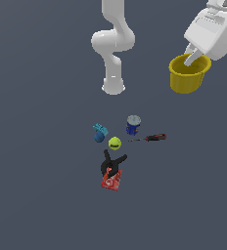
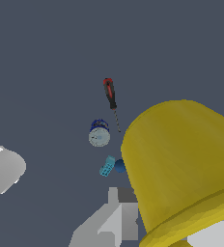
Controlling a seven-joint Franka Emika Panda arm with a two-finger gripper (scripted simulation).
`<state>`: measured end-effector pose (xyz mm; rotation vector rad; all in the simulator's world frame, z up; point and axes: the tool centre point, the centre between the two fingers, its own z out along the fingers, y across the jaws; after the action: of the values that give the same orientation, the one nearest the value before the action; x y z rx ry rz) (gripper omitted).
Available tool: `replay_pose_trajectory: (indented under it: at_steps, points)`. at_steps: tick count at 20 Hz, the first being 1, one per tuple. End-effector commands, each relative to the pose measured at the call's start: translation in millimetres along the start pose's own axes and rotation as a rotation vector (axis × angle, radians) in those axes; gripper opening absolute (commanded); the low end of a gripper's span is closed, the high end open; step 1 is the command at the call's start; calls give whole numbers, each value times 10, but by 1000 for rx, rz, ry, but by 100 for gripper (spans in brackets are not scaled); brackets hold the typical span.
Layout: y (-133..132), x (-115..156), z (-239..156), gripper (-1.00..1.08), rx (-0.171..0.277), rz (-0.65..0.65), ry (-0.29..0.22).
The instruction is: Pick up a designated object from a clutter of objects.
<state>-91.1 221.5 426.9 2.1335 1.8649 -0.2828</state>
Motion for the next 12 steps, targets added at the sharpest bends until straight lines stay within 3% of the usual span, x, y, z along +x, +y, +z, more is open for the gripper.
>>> replay_pose_trajectory:
  at_steps: [1,12]
  points:
    - [-34,65,-153,-100,-1,3,1]
    - [-84,197,-408,-100,-2,5,0]
